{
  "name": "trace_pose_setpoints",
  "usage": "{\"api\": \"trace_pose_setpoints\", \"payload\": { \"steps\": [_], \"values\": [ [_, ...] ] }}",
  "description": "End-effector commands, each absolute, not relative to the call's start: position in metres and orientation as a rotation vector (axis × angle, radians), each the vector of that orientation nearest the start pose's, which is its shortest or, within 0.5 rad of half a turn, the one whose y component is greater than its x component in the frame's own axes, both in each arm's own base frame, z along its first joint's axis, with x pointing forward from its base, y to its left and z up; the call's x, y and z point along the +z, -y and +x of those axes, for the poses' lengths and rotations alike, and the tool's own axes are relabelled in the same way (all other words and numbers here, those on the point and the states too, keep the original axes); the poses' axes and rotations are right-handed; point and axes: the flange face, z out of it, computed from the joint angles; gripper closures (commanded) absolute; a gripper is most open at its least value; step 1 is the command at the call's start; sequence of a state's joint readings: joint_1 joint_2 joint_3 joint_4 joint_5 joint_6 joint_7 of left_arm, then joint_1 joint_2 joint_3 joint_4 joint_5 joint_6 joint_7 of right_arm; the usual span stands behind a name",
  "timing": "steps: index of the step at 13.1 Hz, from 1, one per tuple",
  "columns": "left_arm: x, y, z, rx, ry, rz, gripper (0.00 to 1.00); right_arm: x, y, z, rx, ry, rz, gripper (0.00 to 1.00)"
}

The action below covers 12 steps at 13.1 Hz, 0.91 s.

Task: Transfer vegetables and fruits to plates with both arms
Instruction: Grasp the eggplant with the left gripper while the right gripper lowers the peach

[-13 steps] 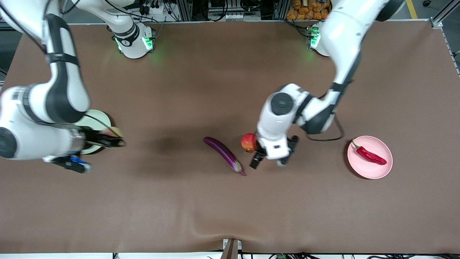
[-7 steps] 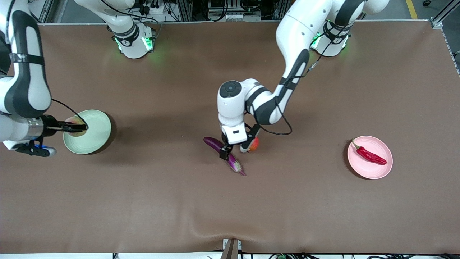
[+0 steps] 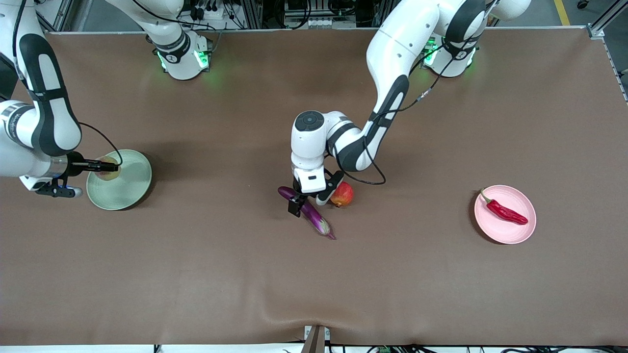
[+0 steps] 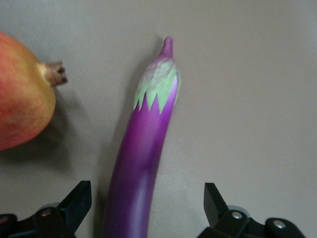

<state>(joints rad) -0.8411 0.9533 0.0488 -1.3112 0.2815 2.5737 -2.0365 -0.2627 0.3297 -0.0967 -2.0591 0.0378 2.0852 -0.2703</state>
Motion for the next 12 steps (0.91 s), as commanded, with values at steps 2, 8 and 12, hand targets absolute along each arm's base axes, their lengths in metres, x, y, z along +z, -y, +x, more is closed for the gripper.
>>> {"api": "trace_pose_setpoints", "payload": {
  "steps": [2,8,12],
  "values": [
    [0.176,0.56,0.533,-0.506,1.609,-2.983,0.0,0.229,0.221,0.506,0.395,-0.139,-3.022,1.0],
    [0.162,0.558,0.53,-0.5,1.59,-2.973,0.61,0.211,0.221,0.506,0.409,-0.157,-3.007,0.0],
    [0.177,0.557,0.535,-0.544,1.584,-2.969,0.83,0.257,0.189,0.543,0.532,-0.07,-2.965,0.0]
  ]
}}
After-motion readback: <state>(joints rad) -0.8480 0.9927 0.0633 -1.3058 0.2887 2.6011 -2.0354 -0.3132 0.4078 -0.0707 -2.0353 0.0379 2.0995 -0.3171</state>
